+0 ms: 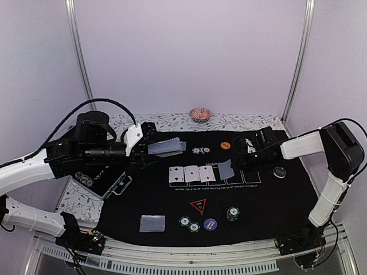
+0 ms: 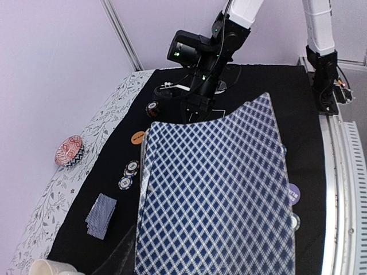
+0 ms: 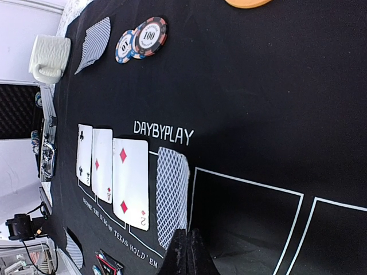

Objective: Distribute texas hold em gaming equipment
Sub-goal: Distribute the poker card in the community card area.

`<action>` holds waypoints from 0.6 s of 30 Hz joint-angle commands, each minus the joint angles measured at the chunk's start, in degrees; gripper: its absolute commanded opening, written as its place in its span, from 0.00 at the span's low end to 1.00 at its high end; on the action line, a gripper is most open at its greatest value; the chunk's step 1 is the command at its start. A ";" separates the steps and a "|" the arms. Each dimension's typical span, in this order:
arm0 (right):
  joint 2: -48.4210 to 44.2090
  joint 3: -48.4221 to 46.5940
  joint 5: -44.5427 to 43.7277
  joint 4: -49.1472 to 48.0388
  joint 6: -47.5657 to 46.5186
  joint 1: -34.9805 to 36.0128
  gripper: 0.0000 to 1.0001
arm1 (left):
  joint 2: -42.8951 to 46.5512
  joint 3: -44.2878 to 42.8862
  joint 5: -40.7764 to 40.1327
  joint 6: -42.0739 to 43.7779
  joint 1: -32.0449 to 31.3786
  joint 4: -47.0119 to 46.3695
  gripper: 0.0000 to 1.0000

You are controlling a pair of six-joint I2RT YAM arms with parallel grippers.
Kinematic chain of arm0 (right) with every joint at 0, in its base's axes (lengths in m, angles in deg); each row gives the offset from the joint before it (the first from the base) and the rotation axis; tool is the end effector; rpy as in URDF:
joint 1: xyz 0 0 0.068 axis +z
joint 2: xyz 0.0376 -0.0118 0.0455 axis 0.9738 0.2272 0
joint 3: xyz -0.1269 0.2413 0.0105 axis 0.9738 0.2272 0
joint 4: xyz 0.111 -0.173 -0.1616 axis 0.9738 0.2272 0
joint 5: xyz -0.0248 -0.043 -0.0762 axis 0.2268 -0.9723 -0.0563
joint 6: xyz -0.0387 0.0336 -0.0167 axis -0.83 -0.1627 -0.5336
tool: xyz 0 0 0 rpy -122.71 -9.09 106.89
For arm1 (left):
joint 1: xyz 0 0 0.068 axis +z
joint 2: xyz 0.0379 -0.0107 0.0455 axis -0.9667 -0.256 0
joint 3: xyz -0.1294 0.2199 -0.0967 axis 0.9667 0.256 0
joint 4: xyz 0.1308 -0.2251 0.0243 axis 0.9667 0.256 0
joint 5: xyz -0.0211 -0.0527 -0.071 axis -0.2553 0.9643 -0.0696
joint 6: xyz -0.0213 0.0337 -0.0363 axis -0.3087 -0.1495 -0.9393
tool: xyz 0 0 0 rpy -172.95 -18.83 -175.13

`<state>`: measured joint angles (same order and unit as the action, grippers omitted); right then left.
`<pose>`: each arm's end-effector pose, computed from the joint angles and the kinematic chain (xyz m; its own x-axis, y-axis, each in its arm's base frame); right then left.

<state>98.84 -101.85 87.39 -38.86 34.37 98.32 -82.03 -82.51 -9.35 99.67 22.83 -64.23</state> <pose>0.3085 0.1402 0.1394 -0.9241 0.0667 -0.3762 -0.2028 0.7488 0.6310 0.1433 -0.1960 0.3302 0.0574 0.4170 -0.9071 0.9065 0.3588 0.2223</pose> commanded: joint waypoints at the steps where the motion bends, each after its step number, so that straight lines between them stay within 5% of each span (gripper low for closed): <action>1: 0.93 -1.59 0.26 -1.17 0.16 0.39 0.02 | -1.67 -1.63 2.44 1.21 0.17 -3.11 0.40; 9: 1.69 -2.12 -2.12 0.61 -0.39 0.39 0.04 | -1.88 -0.33 3.84 1.33 0.11 -4.16 0.38; 18: -2.67 -5.49 -10.25 8.67 -2.42 0.50 0.36 | -0.28 2.16 4.33 4.80 0.00 -3.08 0.38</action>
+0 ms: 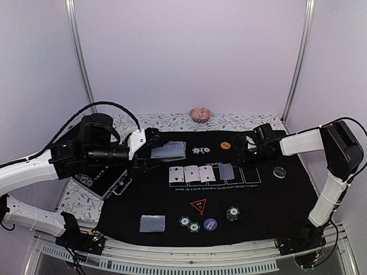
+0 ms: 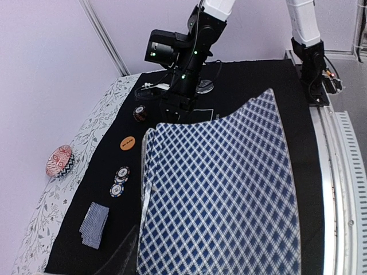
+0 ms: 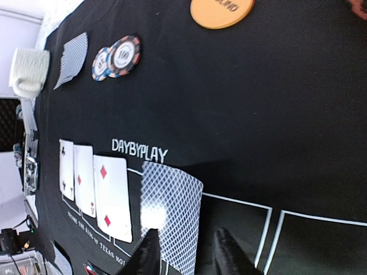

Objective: Distribute texas hold em gaming equipment
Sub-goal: Distribute the poker card in the community card area, then pass from the left arm to the right

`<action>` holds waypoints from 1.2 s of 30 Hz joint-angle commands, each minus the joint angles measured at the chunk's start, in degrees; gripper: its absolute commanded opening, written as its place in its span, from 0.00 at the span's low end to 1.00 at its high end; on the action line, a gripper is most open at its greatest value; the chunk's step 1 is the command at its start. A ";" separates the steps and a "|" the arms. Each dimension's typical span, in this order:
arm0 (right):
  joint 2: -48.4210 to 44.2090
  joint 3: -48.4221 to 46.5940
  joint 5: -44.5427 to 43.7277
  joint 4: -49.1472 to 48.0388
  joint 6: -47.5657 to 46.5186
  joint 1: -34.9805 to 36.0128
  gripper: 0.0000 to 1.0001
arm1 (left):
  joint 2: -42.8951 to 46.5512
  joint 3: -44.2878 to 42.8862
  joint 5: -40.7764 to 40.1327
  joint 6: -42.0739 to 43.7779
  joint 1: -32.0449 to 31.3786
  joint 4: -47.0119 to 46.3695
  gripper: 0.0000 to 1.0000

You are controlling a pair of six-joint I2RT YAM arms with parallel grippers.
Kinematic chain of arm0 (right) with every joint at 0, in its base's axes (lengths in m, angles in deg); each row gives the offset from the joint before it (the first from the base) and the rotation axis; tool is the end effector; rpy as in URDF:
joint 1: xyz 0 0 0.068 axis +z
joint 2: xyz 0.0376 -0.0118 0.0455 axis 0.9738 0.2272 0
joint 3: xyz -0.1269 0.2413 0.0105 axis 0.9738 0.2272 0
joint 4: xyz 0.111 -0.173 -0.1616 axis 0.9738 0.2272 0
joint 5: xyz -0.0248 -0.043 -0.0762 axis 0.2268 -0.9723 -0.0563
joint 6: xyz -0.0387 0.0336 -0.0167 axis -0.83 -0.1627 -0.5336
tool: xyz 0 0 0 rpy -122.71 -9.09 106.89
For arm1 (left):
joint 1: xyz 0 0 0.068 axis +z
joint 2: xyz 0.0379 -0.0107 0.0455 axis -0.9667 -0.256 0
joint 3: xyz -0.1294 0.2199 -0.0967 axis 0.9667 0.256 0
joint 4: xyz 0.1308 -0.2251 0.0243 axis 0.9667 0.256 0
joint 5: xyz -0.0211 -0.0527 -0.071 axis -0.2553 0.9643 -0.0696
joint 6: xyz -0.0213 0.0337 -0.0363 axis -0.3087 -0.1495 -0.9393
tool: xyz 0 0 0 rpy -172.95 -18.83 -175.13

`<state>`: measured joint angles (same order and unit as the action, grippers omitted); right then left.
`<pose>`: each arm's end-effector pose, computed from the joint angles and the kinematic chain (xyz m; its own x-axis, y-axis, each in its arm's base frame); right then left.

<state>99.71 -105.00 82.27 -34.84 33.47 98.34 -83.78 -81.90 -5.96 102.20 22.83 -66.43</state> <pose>0.3170 0.1407 0.1436 -0.9182 0.0752 -0.3888 -0.1735 0.8061 0.5657 0.1462 -0.2031 0.3236 0.1039 0.4170 -0.9029 0.9253 0.2924 0.2415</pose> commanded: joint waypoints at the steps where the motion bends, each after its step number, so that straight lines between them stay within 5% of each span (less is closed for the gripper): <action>1: -4.78 -2.66 -6.37 5.81 -1.92 0.62 0.39 | 1.73 1.98 1.03 2.69 0.01 -0.88 0.38; 8: -14.16 -6.80 -16.99 14.77 -4.10 6.13 0.63 | 3.39 4.37 3.07 4.73 -0.44 -1.05 0.37; 11: -18.24 -9.49 -18.16 16.40 -5.33 11.37 0.96 | 3.13 5.19 2.90 5.95 -1.11 -0.90 0.36; 12: -19.49 -10.20 -17.02 16.14 -5.63 13.27 0.99 | 3.01 5.38 2.74 6.19 -1.37 -0.85 0.36; 18: -25.13 -7.11 -0.06 -0.02 1.77 21.84 0.99 | 2.71 6.03 0.60 7.57 -2.11 -0.89 0.35; 36: -11.19 -14.23 8.84 -11.31 17.88 34.12 0.99 | 5.49 9.95 -8.20 10.99 -4.69 -6.52 0.32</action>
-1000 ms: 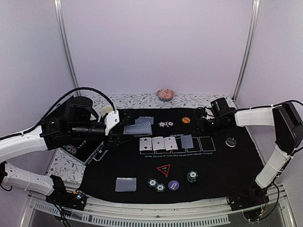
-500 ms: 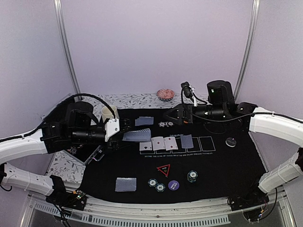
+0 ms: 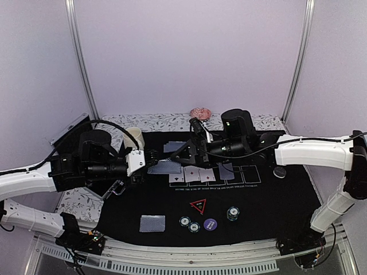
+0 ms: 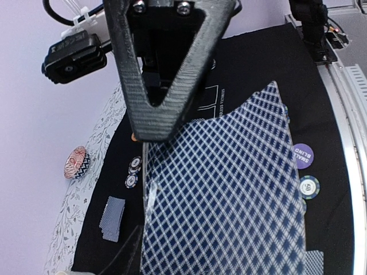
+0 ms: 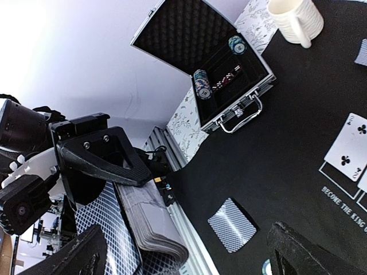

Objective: Distribute texas hold em gaming equipment
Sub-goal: Pass from the left arm to the right

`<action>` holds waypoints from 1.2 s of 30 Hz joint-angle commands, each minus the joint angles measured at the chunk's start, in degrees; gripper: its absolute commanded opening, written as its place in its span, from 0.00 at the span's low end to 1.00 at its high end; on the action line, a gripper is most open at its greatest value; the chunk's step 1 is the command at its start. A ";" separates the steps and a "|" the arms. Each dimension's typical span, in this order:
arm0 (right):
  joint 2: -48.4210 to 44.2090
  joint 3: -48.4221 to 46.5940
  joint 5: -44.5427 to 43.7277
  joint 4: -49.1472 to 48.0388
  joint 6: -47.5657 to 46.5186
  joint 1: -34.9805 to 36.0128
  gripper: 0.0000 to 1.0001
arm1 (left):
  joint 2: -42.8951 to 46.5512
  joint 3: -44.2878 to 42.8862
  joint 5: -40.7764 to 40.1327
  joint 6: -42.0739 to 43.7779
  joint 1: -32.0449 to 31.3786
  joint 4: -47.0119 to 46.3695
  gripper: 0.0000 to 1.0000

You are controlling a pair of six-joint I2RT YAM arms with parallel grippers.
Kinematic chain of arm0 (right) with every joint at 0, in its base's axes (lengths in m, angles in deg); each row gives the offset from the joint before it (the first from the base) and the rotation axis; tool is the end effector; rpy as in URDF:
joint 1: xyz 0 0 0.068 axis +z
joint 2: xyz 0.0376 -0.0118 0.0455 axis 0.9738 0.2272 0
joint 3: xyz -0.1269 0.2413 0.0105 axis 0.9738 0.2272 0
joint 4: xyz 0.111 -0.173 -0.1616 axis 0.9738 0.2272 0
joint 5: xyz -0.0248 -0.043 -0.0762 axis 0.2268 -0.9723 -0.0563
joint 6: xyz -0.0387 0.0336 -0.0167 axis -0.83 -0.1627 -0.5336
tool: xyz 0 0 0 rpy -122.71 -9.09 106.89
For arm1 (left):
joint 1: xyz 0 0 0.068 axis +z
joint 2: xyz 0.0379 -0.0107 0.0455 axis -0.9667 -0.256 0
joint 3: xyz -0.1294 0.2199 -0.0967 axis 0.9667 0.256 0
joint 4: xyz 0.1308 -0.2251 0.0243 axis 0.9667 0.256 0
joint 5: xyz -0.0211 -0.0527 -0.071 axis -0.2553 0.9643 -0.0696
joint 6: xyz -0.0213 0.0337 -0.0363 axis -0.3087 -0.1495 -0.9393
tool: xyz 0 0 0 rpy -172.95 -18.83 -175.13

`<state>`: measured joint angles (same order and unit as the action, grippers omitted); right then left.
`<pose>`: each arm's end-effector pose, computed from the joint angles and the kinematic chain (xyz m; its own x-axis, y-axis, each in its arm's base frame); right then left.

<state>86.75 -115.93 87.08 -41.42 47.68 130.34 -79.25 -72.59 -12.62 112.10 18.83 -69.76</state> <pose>0.2004 0.3000 0.2904 -0.8063 -0.1333 -0.5763 -0.5855 0.3189 0.7453 0.1251 -0.1956 0.2893 0.2605 0.5094 -0.8201 0.8766 0.2311 0.4220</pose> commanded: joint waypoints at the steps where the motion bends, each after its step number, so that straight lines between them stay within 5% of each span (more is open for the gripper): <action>1: 2.33 -3.87 4.38 -4.90 3.79 2.58 0.98 | 0.99 0.62 -1.48 1.05 -0.70 -3.20 0.32; 11: 5.86 -6.04 7.36 -5.97 3.90 3.83 0.78 | 1.38 0.62 -2.49 1.01 -0.77 -3.20 0.32; 23: 6.84 -5.53 10.37 -8.24 4.35 3.83 0.28 | 1.39 0.52 -2.66 1.03 -0.75 -3.26 0.32; 26: 6.94 -5.22 11.10 -9.39 4.87 3.81 0.04 | 1.37 0.62 -2.53 1.01 -0.79 -3.20 0.32; 28: 6.87 -5.08 11.09 -9.63 5.13 3.81 0.02 | 1.30 0.62 -2.42 0.94 -0.73 -3.12 0.32; 30: 6.69 -5.08 10.96 -9.64 4.82 3.83 0.02 | 1.36 0.75 -1.93 0.85 -0.74 -3.11 0.41; 36: 5.32 -5.08 9.80 -9.39 3.20 3.83 0.02 | 2.53 1.48 2.84 -0.37 -0.78 -2.46 0.96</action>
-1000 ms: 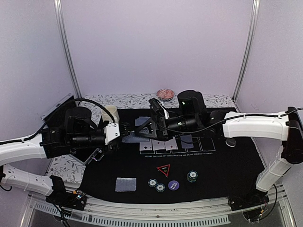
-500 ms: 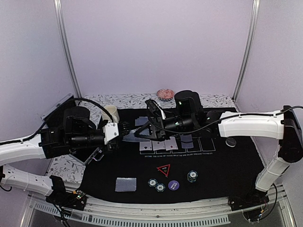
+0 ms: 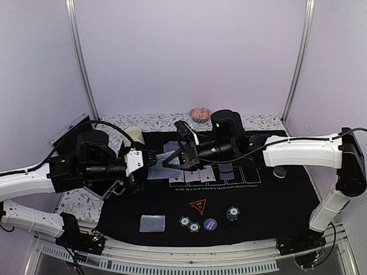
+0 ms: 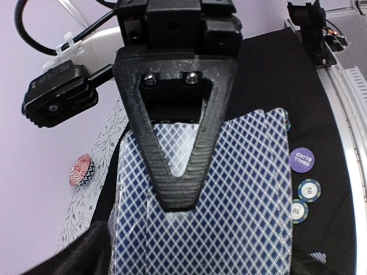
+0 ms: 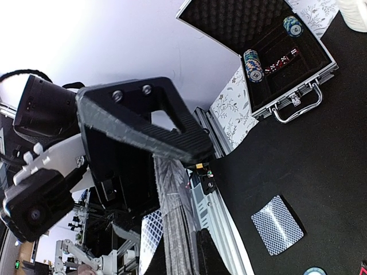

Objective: Distribute texas hold em gaming equipment
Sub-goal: Pass from the left arm to the right

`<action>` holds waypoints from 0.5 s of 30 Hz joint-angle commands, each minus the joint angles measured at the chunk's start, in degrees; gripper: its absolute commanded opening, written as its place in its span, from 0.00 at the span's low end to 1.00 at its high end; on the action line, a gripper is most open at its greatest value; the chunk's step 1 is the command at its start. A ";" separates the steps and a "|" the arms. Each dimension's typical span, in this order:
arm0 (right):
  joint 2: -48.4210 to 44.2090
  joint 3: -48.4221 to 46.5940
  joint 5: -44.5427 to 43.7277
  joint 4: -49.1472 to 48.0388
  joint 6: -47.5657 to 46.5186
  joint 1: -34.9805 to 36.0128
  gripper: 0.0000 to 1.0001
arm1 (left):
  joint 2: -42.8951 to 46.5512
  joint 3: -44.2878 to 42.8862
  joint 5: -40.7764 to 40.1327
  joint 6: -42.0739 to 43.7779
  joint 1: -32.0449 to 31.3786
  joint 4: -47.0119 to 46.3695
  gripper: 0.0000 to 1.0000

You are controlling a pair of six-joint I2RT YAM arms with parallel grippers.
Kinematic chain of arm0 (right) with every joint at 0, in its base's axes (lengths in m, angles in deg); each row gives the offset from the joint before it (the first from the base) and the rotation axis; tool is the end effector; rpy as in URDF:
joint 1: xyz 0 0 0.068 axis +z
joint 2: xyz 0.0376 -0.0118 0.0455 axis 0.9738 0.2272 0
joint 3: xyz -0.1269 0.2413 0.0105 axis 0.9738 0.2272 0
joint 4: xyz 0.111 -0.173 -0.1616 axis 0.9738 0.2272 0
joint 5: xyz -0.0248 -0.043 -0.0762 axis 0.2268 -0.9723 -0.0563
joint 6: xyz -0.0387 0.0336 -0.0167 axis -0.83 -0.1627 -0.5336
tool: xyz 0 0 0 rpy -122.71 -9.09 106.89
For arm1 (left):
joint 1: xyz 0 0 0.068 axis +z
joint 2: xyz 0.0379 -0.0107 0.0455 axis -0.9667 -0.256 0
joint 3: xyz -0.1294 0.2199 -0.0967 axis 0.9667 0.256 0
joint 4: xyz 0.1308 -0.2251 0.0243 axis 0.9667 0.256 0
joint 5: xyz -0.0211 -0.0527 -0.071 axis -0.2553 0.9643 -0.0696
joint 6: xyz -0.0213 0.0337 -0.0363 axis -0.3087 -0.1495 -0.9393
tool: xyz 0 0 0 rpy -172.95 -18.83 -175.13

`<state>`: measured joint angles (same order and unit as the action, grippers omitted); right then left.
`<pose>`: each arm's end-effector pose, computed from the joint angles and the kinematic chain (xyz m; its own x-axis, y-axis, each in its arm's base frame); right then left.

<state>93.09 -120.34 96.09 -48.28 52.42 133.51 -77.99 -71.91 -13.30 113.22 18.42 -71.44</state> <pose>0.1949 0.3363 0.2904 -0.8158 -0.2231 -0.5335 -0.5681 0.1366 0.8116 0.1223 -0.1936 0.2927 0.2964 0.4901 -0.8197 0.8592 0.2380 0.4530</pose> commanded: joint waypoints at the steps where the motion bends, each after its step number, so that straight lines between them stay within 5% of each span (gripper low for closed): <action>1: -1.40 -0.66 0.54 -2.52 -1.90 0.66 0.02 | 1.55 0.82 4.14 -1.85 -0.38 -0.73 0.98; 9: -3.08 1.39 -0.55 -2.49 -4.84 0.75 0.02 | -0.22 0.33 5.11 -3.43 -0.20 -0.08 0.98; 15: -2.82 0.92 -0.69 -2.61 -5.80 1.34 0.02 | -2.62 -1.55 4.56 -4.15 -0.16 1.41 0.88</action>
<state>92.59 -119.25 95.76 -48.96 48.40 134.08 -79.89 -71.96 -8.56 110.05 18.42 -71.02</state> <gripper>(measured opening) 0.083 0.900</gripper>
